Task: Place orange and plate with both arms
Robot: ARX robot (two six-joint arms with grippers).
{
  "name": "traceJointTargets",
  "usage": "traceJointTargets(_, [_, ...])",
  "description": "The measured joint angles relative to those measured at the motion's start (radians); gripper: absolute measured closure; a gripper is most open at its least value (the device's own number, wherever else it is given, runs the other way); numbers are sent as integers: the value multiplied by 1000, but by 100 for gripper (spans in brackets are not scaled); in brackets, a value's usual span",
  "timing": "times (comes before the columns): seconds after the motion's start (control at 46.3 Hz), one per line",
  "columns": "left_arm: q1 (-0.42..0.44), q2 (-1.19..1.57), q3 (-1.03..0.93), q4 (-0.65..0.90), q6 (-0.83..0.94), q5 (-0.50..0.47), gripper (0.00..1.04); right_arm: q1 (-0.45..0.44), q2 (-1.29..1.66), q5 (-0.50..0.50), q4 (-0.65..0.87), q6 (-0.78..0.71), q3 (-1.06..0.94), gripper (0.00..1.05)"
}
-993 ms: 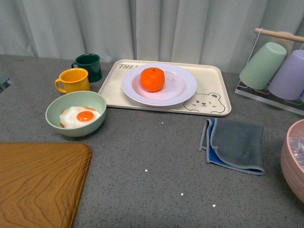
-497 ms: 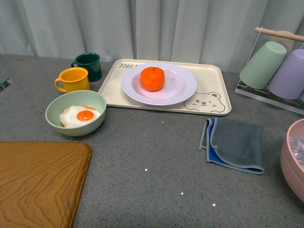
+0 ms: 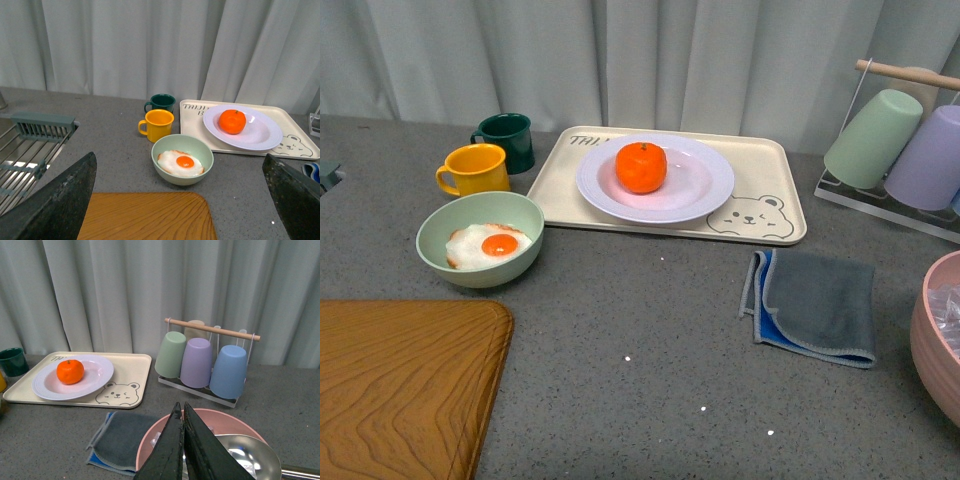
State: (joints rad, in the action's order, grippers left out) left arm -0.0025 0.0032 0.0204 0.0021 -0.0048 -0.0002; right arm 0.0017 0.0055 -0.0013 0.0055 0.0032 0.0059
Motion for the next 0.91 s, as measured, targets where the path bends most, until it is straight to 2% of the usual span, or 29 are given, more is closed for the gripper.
traceJointTargets(0.108, [0,0,0,0,0,0,7,0,0,0,-3,-1,0,103])
traceJointTargets(0.151, [0,0,0,0,0,0,7,0,0,0,-4,-1,0,99])
traceJointTargets(0.41, [0,0,0,0,0,0,7,0,-1,0,-4,-1,0,58])
traceJointTargets(0.561, [0,0,0,0,0,0,7,0,-1,0,-4,-1,0,25])
traceJointTargets(0.669, [0,0,0,0,0,0,7,0,-1,0,-4,-1,0,9])
traceJointTargets(0.907, [0,0,0,0,0,0,7,0,-1,0,-4,-1,0,9])
